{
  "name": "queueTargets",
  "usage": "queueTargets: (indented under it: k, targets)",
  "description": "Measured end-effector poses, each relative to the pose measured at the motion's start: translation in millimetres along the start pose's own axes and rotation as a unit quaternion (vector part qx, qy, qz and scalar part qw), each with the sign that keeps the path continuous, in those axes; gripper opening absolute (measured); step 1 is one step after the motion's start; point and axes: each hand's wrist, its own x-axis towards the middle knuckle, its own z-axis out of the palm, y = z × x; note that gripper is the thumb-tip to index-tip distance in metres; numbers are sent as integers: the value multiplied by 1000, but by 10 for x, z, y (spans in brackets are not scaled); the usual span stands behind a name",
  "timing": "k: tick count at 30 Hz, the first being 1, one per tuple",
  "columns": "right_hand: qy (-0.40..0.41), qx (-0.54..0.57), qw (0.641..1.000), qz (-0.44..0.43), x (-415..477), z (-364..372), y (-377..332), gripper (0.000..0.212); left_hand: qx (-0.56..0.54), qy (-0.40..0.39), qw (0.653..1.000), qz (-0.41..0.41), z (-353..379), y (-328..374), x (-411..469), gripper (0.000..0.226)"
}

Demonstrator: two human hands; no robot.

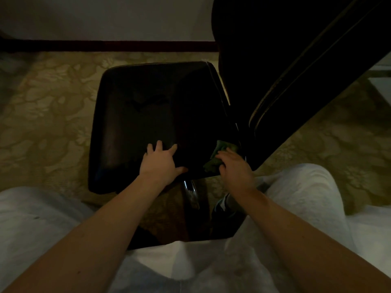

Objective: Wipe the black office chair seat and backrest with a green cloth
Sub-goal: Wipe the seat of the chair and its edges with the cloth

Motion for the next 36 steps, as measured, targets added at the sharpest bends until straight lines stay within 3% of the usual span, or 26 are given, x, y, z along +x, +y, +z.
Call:
queueTargets:
  k: [4, 11, 16, 20, 25, 36]
  targets:
    - [33, 4, 997, 64, 67, -105, 68, 41, -15, -6, 1000, -4, -5, 8, 22, 90]
    - [33, -1, 994, 103, 132, -165, 17, 38, -4, 11, 1000, -8, 30, 76, -24, 89]
    - [-4, -29, 993, 112, 66, -213, -12, 36, -9, -6, 1000, -10, -25, 86, -3, 88]
    - [6, 6, 994, 111, 74, -240, -3, 37, -18, -18, 1000, -6, -49, 49, 10, 88]
    - [39, -19, 993, 114, 244, -231, 30, 34, -36, -6, 999, -5, -28, 75, 4, 87]
    - [16, -88, 990, 105, 510, -247, 132, 31, -79, 4, 997, 1, 16, 223, 47, 86]
